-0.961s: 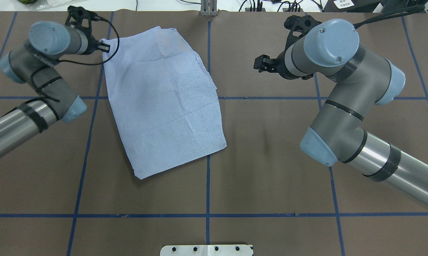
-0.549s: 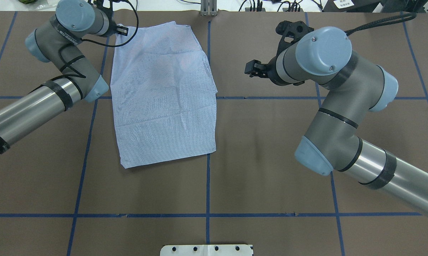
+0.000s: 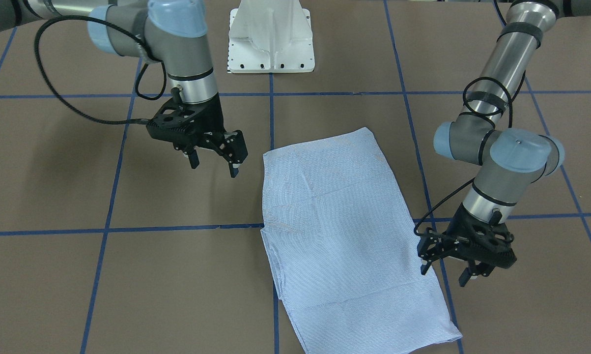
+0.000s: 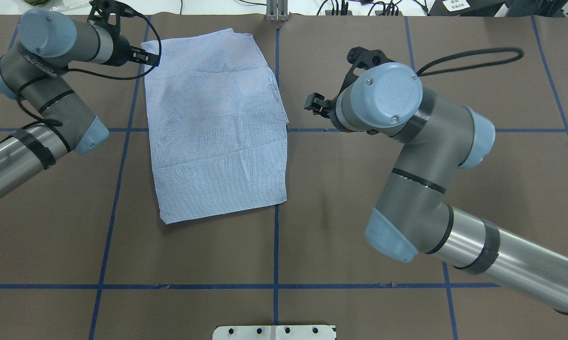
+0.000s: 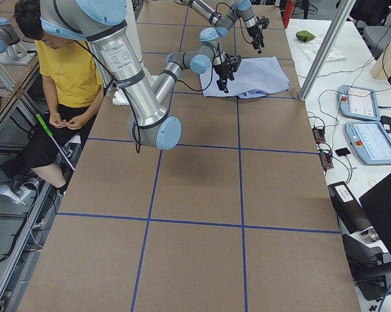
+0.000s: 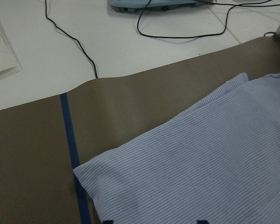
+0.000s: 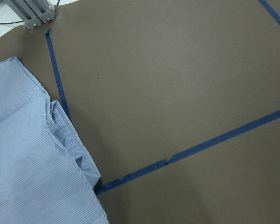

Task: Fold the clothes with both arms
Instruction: 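Move the right gripper to the shirt corner nearest the robot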

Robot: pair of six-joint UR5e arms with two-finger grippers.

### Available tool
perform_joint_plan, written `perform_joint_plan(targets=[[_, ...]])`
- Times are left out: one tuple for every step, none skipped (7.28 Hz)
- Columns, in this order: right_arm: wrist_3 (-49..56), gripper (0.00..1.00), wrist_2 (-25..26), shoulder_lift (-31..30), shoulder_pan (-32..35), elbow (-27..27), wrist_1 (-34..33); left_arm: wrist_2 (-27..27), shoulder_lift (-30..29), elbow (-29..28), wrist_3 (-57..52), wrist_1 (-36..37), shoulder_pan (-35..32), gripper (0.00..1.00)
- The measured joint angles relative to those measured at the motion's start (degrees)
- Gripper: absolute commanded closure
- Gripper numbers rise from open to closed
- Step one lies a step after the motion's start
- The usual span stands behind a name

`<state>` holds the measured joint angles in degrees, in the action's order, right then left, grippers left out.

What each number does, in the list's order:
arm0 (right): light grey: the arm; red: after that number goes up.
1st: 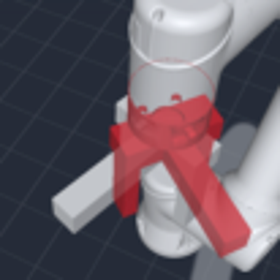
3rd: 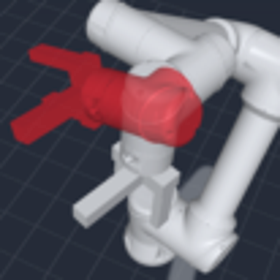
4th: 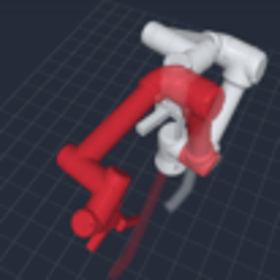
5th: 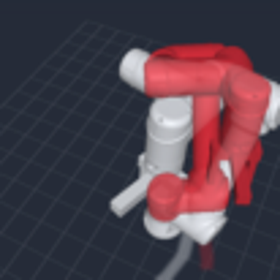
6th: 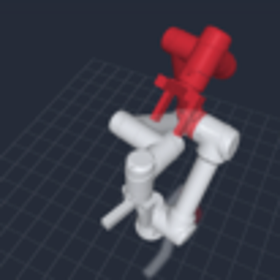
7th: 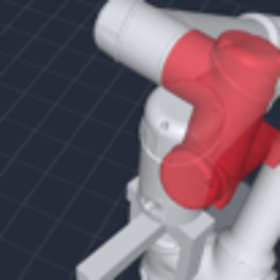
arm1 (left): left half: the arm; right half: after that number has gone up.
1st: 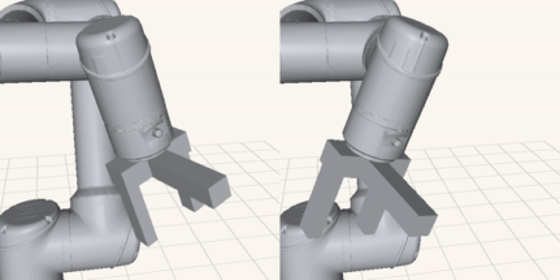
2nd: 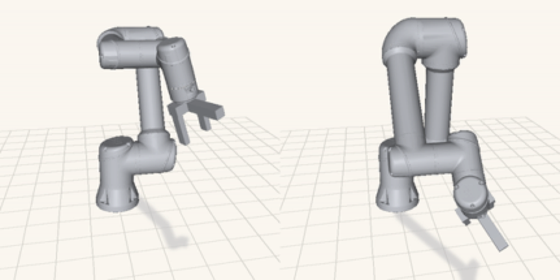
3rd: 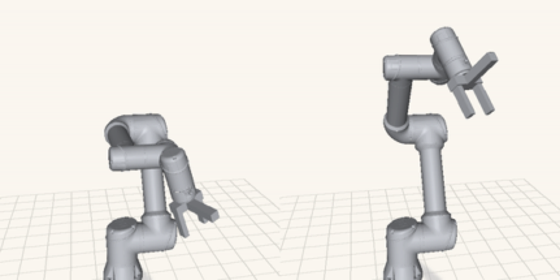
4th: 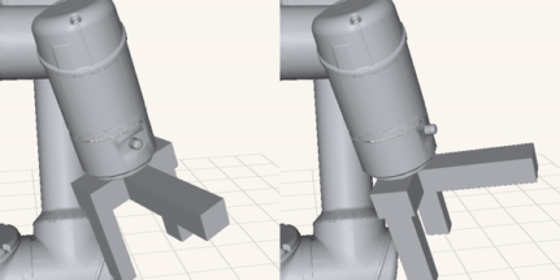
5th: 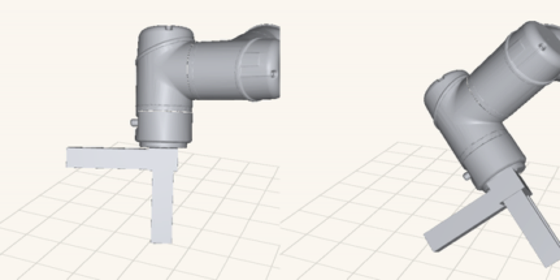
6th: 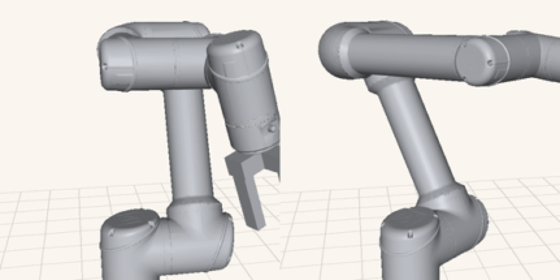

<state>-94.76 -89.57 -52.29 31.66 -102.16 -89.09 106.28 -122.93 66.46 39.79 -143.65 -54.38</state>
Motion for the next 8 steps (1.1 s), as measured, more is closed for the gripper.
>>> perform_joint_plan(targets=[[-6.39, 0.0, 1.86, 2.77, -3.11, 2.62, -1.15, 0.46, 1.87, 2.56, 0.31, -0.09, -0.04, 0.0], [-11.12, 0.0, 3.76, 6.2, -5.62, 7.21, -1.67, 0.62, 3.62, 5.11, 0.77, -0.12, 0.03, 0.0], [-14.46, 0.01, 5.67, 9.69, -7.71, 12.56, -1.85, 0.66, 5.15, 7.07, 1.07, -0.14, 0.17, 0.0], [-16.94, 0.02, 6.79, 12.03, -9.46, 16.37, -1.9, 0.68, 6.04, 8.05, 1.19, -0.14, 0.27, 0.0], [-18.86, 0.02, 7.25, 13.23, -10.83, 18.54, -1.94, 0.69, 6.4, 8.42, 1.23, -0.14, 0.3, 0.0], [-20.66, 0.03, 7.4, 13.82, -11.81, 20.15, -1.98, 0.69, 6.56, 8.54, 1.25, -0.14, 0.32, 0.0], [-22.32, 0.04, 7.45, 14.43, -12.58, 21.6, -2.06, 0.69, 6.61, 8.56, 1.26, -0.14, 0.33, 0.0], [-23.42, 0.04, 7.58, 15.14, -13.11, 22.72, -2.14, 0.69, 6.71, 8.54, 1.24, -0.16, 0.33, 0.0]])
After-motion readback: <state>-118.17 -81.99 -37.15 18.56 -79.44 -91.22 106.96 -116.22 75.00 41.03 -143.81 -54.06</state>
